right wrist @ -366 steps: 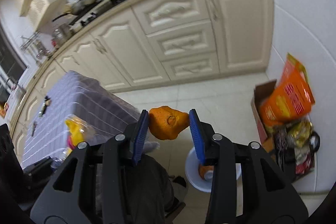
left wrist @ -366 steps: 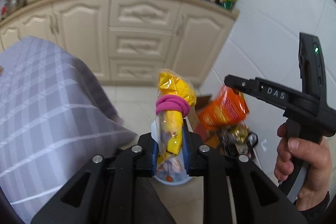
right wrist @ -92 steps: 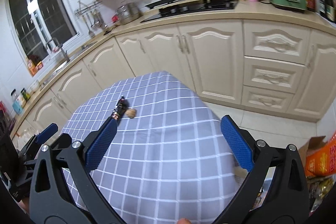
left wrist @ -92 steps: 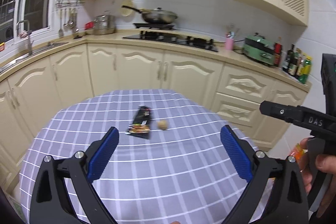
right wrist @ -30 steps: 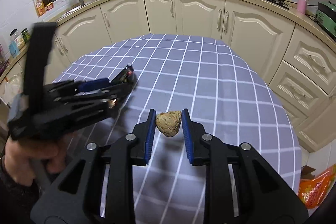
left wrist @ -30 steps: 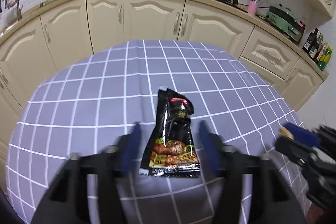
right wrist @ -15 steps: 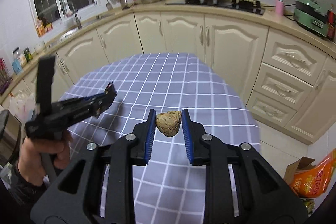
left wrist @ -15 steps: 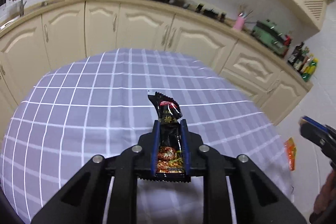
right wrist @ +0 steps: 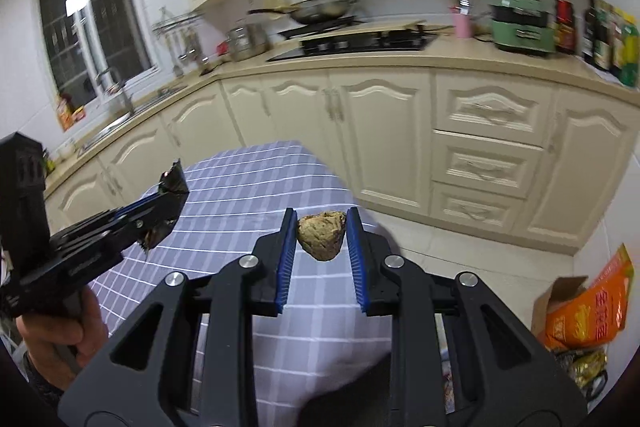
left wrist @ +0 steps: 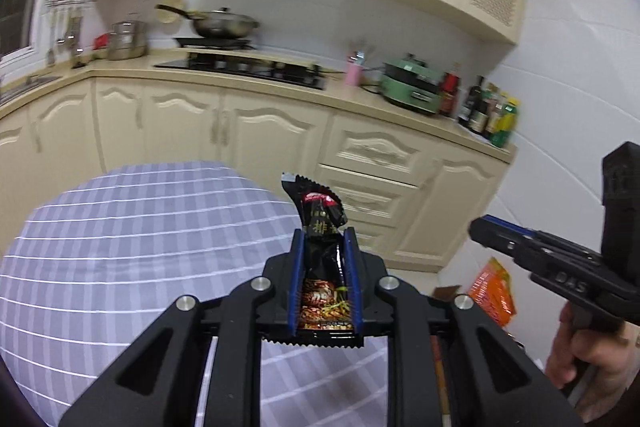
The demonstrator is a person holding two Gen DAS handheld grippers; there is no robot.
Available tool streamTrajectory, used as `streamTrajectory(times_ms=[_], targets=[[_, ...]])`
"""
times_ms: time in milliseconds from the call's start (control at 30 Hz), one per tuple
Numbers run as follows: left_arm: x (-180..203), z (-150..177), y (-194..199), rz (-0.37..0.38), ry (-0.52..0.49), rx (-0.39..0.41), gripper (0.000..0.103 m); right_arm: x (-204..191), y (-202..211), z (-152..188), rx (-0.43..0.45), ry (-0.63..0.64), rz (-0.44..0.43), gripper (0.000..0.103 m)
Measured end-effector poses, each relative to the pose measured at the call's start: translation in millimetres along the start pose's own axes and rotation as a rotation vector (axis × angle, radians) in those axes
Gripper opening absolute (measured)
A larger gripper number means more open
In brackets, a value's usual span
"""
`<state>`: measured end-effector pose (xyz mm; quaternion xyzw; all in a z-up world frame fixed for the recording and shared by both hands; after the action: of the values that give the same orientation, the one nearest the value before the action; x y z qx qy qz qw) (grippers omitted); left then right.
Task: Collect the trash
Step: 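Carry the black bag and nut to the blue bin with both tools, then open both tools above the blue bin to drop the bag and nut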
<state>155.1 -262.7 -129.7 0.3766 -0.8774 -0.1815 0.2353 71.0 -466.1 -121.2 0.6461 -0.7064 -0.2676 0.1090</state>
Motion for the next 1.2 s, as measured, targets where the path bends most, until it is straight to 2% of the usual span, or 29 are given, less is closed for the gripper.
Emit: streamTrajectory(times_ms=[267,467,833,1000,1067,1133,1167,1200], targets=[[86,38,-40,0.119,-0.071,-0.100,0.018,102,26,37,-0.018,-0.168,0.136,0.025],[132,85,-91,0.183,-0.102,-0.233,0.019,169,20,86,-0.100,-0.290,0.217,0.025],[180,179,-197,0.209,-0.170,-0.515,0.019,240,-15,162,-0.242,-0.472,0.242,0.025],[190,216,-241,0.230,-0.164,-0.637,0.020,268,-30,191,-0.290,-0.553,0.247,0.025],[193,228,-257,0.235,-0.165,-0.685,0.024,275,-36,200,-0.303,-0.581,0.244,0.027],[192,236,-269,0.229,-0.168,-0.724,0.039,284,-41,210,-0.313,-0.620,0.238,0.027],[192,237,-270,0.228,-0.169,-0.729,0.053,288,-44,215,-0.320,-0.641,0.226,0.031],[192,236,-271,0.225,-0.171,-0.725,0.066,292,-45,219,-0.324,-0.659,0.225,0.040]])
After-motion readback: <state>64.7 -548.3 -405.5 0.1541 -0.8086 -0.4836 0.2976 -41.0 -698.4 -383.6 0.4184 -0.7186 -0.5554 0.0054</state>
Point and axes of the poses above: each gripper's, at about its wrist camera, not at the fingertips, and y roughly against the way its jaws point, x to its right, z to its underside, the point moved 3 cm from there along -y, roughly the way its jaws point, and after that the axes turned 4 degrees about y, right-handed, at the moved point
